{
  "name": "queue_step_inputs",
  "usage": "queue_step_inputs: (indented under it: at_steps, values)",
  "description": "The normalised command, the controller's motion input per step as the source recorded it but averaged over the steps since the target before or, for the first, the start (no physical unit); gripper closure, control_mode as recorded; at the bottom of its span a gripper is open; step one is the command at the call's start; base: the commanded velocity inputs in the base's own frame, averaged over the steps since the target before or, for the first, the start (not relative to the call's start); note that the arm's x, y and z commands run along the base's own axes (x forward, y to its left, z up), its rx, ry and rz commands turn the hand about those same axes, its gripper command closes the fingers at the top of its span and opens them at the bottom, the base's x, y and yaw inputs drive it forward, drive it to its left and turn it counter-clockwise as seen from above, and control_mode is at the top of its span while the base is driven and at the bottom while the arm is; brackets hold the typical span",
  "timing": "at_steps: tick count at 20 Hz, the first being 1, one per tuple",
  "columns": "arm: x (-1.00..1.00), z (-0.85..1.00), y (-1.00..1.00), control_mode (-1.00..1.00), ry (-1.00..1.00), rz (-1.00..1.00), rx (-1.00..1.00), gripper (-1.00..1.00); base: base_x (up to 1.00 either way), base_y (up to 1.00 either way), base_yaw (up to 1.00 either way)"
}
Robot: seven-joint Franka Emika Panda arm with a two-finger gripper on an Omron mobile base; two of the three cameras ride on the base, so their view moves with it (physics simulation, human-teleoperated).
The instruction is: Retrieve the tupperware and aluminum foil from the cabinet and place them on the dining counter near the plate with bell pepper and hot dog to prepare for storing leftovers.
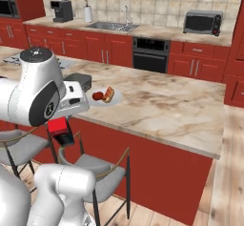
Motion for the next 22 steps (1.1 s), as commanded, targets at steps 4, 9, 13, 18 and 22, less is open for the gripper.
queue_step_inputs:
  at_steps: [4,9,13,18,22]
  values:
    - [0.01,0.00,-0.18,-1.00,-0.21,0.06,0.00,1.00,0.04,-0.08,0.07]
    - [0.01,0.16,-0.18,-1.00,-0.46,-0.07,0.00,1.00,0.00,0.00,0.00]
    - [0.23,0.19,-0.25,-1.00,-0.40,-0.22,0.00,1.00,0.00,0.00,0.00]
    - [0.59,0.13,-0.47,-1.00,-0.06,-0.26,0.01,1.00,0.00,0.00,0.00]
    - [0.76,0.00,-0.61,-1.00,0.00,-0.22,0.08,1.00,0.00,0.00,0.00]
